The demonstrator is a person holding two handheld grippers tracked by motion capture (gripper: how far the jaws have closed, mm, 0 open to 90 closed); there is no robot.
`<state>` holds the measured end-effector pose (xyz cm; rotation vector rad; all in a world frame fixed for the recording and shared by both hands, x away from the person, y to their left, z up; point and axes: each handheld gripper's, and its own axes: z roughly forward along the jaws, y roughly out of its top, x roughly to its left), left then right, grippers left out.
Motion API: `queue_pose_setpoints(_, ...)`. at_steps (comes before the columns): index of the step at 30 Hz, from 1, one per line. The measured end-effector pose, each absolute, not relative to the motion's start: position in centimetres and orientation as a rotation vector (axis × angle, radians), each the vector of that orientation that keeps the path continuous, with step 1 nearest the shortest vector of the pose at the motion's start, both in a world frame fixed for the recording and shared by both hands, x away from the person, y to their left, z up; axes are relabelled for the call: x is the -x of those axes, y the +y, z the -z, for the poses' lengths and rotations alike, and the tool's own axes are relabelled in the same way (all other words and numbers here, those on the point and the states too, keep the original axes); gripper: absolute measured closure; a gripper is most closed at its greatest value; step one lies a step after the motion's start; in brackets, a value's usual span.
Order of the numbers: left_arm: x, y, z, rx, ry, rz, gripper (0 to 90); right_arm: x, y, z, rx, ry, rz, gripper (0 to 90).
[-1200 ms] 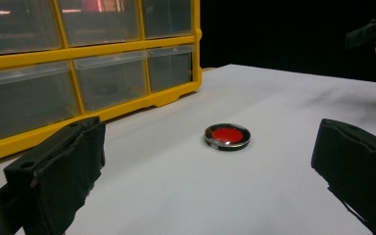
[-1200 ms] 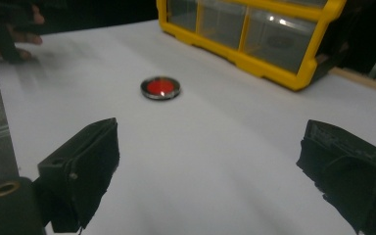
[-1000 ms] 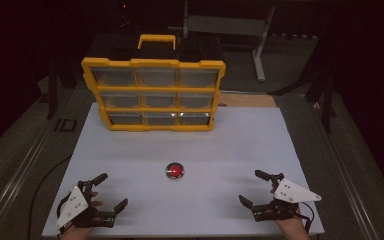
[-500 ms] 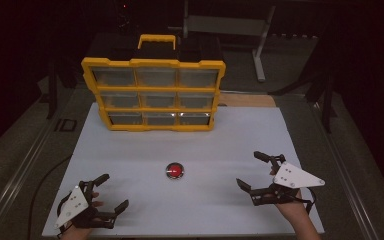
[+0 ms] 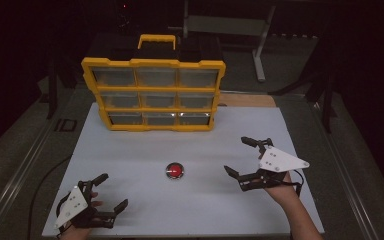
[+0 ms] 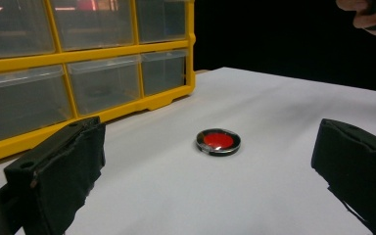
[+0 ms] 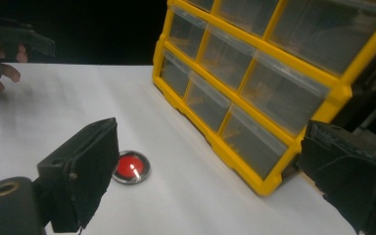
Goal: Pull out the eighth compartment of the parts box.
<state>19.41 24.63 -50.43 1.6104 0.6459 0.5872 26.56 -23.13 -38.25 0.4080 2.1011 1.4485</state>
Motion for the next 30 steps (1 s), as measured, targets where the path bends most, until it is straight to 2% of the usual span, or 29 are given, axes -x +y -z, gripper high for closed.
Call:
queue_pose_setpoints(10, -19.4, 24.7, 50.4, -1.609, 0.646, -0.589, 0.0, -27.9, -20.0, 36.8, -0.273, 2.102, -1.407, 7.8)
queue_pose_setpoints(30, -19.4, 24.6, 50.3, -1.614, 0.636, -0.591, 0.0, -31.4, -12.9, 37.5, -0.059, 2.158, -1.292, 8.3)
